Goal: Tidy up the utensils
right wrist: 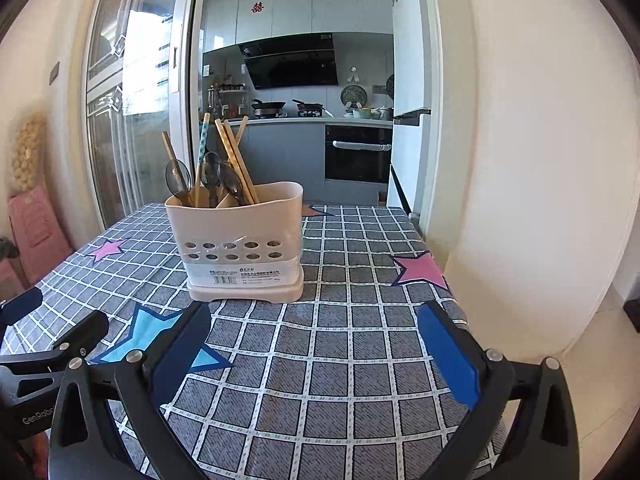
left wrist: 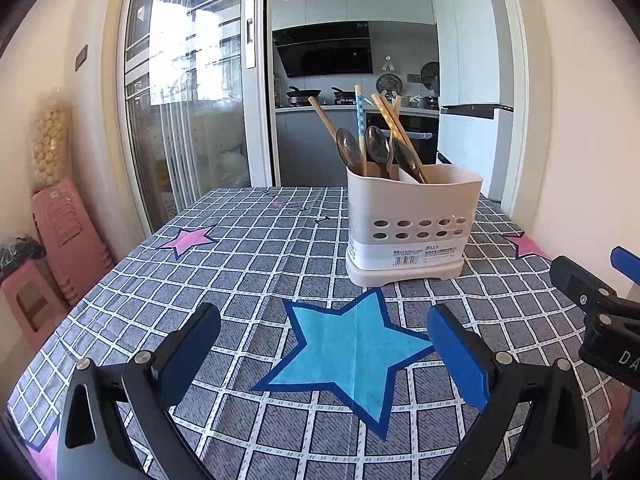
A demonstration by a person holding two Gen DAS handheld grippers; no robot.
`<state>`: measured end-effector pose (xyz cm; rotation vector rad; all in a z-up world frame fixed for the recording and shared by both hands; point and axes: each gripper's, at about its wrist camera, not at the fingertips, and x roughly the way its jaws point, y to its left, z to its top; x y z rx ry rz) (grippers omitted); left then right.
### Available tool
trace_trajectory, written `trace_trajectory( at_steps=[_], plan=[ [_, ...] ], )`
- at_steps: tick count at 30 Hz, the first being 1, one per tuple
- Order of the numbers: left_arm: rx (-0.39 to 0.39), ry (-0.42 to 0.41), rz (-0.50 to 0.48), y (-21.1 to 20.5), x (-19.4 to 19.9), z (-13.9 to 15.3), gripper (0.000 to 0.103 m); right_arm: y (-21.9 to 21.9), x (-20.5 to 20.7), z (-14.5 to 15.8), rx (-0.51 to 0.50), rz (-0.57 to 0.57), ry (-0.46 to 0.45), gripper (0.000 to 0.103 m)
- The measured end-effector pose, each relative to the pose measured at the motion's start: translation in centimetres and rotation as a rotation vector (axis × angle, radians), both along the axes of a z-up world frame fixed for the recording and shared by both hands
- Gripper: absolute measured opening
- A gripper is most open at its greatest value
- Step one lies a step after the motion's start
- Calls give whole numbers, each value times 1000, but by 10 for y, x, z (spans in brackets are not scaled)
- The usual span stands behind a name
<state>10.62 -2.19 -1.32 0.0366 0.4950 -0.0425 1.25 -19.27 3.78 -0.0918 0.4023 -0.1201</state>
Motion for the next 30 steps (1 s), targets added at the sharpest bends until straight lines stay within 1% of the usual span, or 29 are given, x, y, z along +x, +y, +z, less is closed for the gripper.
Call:
trace_trajectory(
  at_steps=[30],
  plan=[
    [-2, 5, -5, -1, -1, 0, 103, 2, 0, -3, 6, 2, 17, 103]
  ],
)
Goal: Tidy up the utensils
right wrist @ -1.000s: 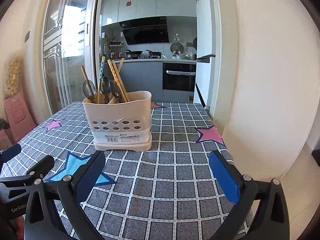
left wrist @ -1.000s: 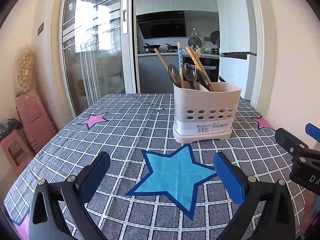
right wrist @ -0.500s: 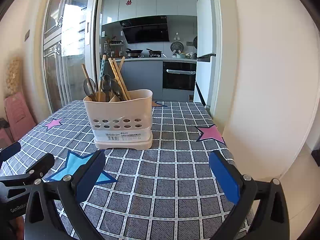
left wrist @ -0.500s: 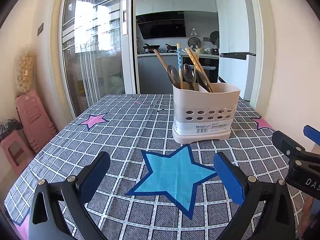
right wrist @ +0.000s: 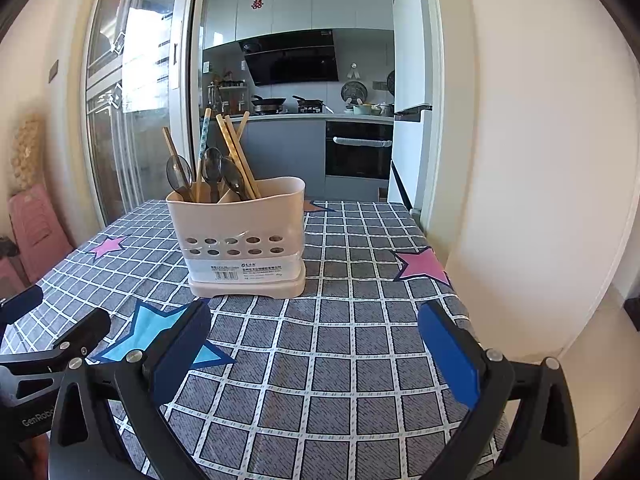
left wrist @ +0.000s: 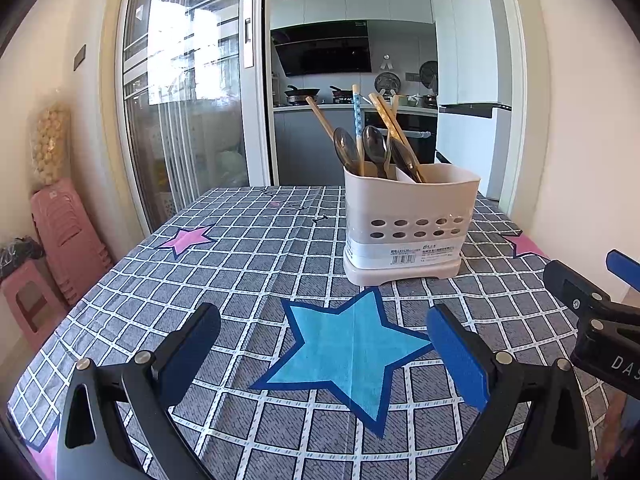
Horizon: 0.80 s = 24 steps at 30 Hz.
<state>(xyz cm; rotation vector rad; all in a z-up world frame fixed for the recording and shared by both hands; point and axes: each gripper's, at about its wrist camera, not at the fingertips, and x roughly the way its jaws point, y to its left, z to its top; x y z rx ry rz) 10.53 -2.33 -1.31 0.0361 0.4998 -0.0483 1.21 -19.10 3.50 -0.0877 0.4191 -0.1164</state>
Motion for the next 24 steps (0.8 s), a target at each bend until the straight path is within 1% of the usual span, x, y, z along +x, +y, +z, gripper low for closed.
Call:
trace_trajectory(
  at_steps=[24],
  plan=[
    [2, 2, -2, -1, -1, 1, 103, 0, 0, 2, 3, 3, -2, 103]
  ],
)
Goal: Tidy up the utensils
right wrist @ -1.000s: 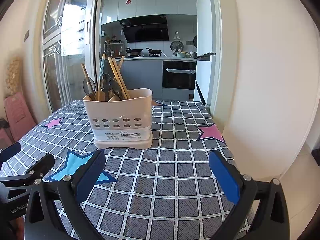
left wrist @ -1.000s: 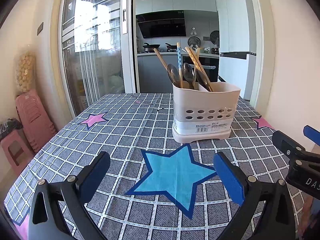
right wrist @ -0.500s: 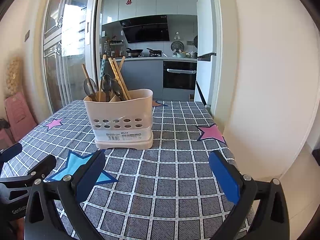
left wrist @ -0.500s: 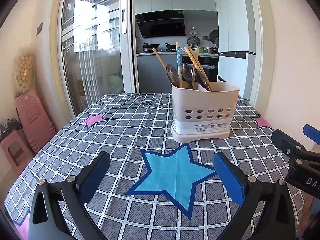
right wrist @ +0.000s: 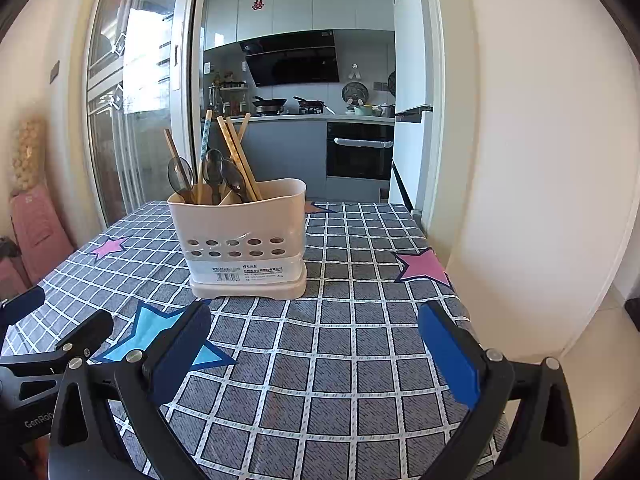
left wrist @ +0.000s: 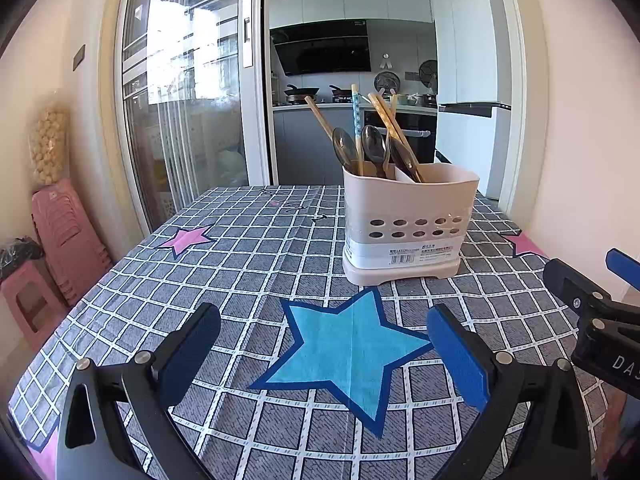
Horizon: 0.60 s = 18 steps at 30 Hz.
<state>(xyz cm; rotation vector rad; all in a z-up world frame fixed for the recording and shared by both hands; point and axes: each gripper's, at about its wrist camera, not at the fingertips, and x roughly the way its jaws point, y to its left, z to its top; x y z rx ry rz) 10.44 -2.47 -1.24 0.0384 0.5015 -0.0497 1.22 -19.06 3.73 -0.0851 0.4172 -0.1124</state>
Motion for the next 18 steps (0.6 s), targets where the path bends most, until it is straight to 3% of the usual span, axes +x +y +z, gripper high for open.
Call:
trace_trajectory(
  at_steps=[18],
  plan=[
    [0, 5, 4, 1, 0, 1, 103, 2, -2, 0, -3, 0, -5, 103]
  ],
)
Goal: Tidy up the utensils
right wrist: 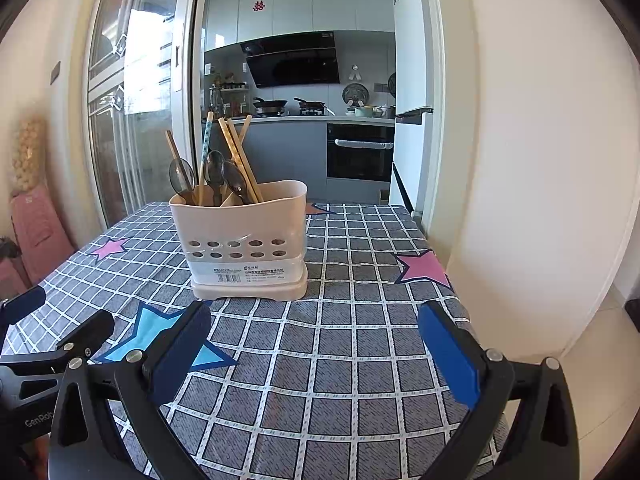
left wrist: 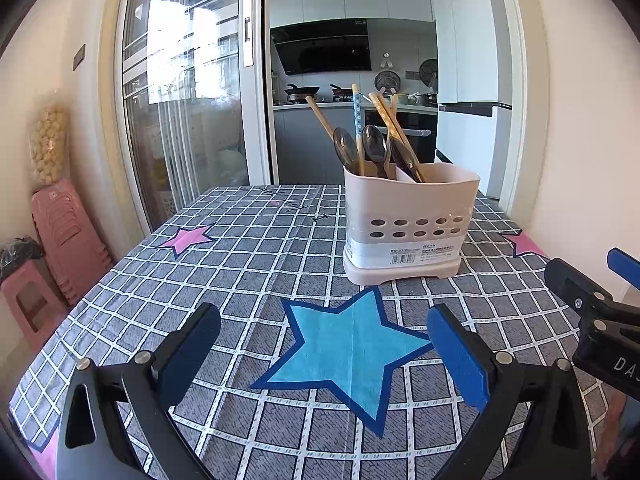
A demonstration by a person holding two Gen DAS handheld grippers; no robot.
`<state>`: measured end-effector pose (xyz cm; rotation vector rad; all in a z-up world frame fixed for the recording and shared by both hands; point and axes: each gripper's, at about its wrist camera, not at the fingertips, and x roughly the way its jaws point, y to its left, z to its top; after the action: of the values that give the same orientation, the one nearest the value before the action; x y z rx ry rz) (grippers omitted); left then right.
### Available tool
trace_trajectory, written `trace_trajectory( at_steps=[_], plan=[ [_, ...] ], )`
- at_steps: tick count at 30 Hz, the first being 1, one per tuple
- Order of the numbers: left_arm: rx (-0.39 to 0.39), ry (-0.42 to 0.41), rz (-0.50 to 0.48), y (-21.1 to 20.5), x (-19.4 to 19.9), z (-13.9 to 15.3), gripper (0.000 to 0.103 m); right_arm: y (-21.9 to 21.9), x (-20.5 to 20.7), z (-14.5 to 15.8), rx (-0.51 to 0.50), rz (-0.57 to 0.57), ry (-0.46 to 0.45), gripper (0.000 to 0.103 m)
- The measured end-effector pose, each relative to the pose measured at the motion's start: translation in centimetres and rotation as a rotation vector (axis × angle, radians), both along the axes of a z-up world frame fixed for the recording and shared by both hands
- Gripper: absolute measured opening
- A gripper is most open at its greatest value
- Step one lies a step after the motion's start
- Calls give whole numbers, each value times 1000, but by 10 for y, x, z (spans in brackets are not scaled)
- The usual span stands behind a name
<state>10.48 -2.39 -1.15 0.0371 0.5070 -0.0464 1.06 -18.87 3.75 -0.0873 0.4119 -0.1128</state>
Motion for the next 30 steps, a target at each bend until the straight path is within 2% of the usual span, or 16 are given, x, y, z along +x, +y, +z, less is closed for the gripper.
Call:
trace_trajectory(
  at_steps=[30],
  plan=[
    [1, 0, -20, -1, -1, 1, 103, 0, 0, 0, 2, -2, 0, 103]
  ],
)
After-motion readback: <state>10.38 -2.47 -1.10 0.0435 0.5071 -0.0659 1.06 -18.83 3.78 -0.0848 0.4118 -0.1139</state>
